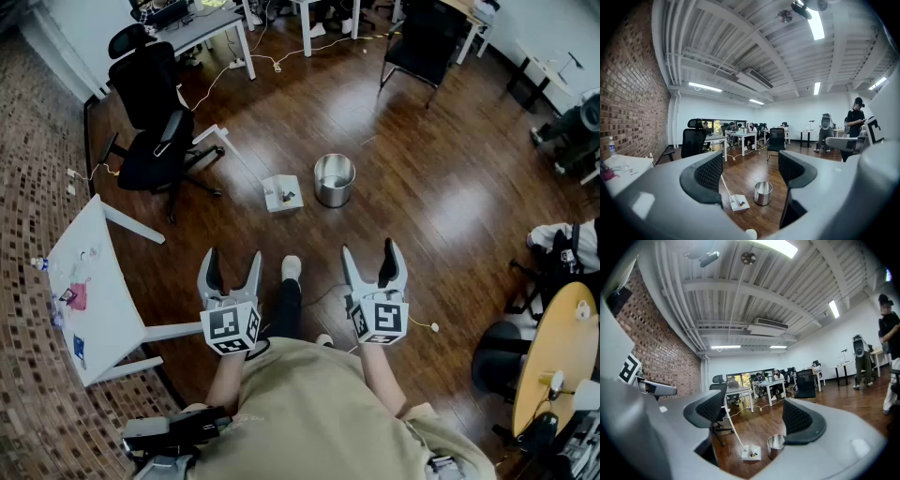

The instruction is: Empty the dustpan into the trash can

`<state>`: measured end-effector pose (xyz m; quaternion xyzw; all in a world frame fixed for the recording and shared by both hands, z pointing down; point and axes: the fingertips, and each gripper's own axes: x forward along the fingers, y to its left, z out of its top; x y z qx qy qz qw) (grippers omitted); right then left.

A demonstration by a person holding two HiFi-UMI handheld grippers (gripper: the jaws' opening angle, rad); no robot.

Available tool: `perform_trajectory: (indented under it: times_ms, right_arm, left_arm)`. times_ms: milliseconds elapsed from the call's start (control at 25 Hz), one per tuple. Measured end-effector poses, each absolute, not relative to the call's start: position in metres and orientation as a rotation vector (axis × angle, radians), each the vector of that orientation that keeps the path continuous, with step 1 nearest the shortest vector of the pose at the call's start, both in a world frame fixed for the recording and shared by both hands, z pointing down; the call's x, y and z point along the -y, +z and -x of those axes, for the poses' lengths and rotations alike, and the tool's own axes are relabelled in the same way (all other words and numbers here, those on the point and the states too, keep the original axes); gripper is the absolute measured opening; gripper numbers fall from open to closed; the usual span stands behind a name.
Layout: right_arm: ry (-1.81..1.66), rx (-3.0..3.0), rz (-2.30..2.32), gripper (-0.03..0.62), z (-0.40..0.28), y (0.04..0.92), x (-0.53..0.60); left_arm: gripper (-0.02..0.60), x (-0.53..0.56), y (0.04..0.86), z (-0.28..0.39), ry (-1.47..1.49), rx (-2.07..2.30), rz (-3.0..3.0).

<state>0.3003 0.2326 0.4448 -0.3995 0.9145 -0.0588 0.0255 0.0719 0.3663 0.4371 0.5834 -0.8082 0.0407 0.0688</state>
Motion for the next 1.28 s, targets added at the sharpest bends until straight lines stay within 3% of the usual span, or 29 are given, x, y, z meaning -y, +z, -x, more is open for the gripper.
perform_trajectory:
  times_ms: [600, 880, 1280]
  right_arm:
    - [-0.131, -2.862, 1.209, 0.396, -0.082, 0.427, -0.047]
    - [-0.159, -2.885, 1.217, 0.394, -0.041, 0.433, -0.007]
    - [-0.191, -2.897, 1.097, 0.391, -0.008, 0.430, 0.056]
  left_arm:
    - [0.350, -0.154, 0.435, 0.113, 0.040, 2.314, -1.940]
    - [0.348, -0.105, 0.433, 0.169, 0.009, 2.321, -1.927]
    - [0.348, -0.055, 0.443, 0.179, 0.040, 2.332, -1.873]
